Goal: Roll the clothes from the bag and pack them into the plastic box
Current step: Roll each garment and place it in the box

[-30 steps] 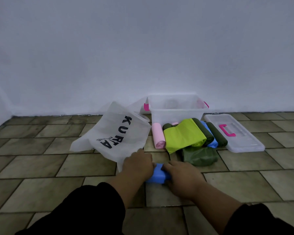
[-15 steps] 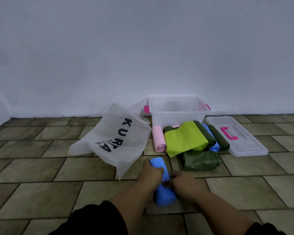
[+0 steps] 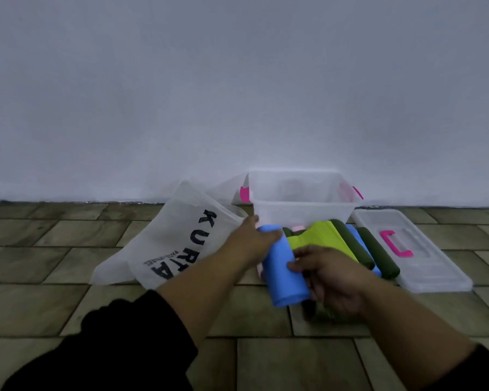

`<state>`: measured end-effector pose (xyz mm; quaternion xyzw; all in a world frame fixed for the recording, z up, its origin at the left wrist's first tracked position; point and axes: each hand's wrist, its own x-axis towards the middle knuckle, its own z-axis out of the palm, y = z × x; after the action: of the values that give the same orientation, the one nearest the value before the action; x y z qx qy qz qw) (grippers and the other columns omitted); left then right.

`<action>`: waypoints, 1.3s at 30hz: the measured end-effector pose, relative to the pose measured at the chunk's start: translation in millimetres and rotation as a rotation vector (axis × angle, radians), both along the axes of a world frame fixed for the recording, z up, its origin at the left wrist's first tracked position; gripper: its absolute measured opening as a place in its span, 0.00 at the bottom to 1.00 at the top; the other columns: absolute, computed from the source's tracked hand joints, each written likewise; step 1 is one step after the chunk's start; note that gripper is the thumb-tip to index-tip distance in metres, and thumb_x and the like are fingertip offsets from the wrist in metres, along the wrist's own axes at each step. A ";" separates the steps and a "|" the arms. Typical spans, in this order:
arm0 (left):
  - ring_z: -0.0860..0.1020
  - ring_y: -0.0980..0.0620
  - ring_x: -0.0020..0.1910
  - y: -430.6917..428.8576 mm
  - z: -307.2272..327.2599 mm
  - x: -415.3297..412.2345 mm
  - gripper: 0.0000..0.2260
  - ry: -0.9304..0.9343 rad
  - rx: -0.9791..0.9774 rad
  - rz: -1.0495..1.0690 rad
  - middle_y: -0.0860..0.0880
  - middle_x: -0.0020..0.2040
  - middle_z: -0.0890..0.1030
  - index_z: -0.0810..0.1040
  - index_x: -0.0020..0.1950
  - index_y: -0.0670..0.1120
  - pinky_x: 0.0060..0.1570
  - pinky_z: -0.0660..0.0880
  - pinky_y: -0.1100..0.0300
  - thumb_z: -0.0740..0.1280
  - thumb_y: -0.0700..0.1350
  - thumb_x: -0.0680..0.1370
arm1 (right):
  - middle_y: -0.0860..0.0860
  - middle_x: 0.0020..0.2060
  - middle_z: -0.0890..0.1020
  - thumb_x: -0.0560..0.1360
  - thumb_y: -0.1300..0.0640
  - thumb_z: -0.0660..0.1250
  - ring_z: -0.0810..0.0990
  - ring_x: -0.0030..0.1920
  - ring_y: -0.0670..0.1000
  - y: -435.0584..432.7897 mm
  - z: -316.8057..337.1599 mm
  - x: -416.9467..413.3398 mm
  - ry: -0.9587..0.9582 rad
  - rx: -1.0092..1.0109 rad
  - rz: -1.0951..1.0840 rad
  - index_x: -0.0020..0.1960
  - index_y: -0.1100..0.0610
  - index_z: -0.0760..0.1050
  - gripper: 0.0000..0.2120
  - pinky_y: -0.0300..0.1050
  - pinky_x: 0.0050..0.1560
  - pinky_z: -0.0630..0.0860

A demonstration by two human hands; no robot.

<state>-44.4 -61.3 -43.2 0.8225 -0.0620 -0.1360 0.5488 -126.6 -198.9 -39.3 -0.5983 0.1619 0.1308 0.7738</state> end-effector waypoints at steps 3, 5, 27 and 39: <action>0.70 0.45 0.66 -6.8 22.4 47.1 0.26 -0.121 0.139 0.064 0.44 0.71 0.70 0.63 0.74 0.45 0.56 0.66 0.60 0.62 0.53 0.78 | 0.55 0.33 0.85 0.73 0.71 0.65 0.85 0.32 0.52 -24.1 30.1 45.0 -0.067 -0.144 -0.048 0.46 0.60 0.75 0.08 0.44 0.29 0.80; 0.74 0.46 0.57 -13.4 28.8 74.3 0.23 -0.164 0.248 0.044 0.43 0.66 0.74 0.67 0.69 0.43 0.45 0.68 0.63 0.63 0.51 0.77 | 0.56 0.35 0.84 0.73 0.70 0.64 0.84 0.33 0.52 -38.3 46.2 84.8 -0.150 -0.190 -0.119 0.44 0.60 0.74 0.06 0.47 0.32 0.81; 0.58 0.42 0.75 -45.4 9.2 137.2 0.39 -0.138 0.725 -0.210 0.42 0.79 0.51 0.40 0.78 0.39 0.71 0.59 0.49 0.58 0.58 0.80 | 0.59 0.70 0.69 0.79 0.60 0.58 0.68 0.68 0.57 -9.9 13.6 248.8 0.152 -1.458 0.678 0.69 0.64 0.67 0.19 0.48 0.66 0.63; 0.62 0.41 0.74 -50.7 17.0 135.9 0.38 -0.080 0.763 -0.198 0.41 0.78 0.54 0.40 0.78 0.40 0.70 0.62 0.50 0.58 0.58 0.80 | 0.54 0.47 0.77 0.71 0.52 0.68 0.76 0.50 0.56 -23.9 -2.8 259.8 0.113 -1.662 0.352 0.47 0.56 0.74 0.10 0.48 0.49 0.71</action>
<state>91.5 -112.1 -26.3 0.9620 -0.1074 -0.1693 0.1851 133.2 -222.8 -42.2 -0.9810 0.1483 0.1177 0.0424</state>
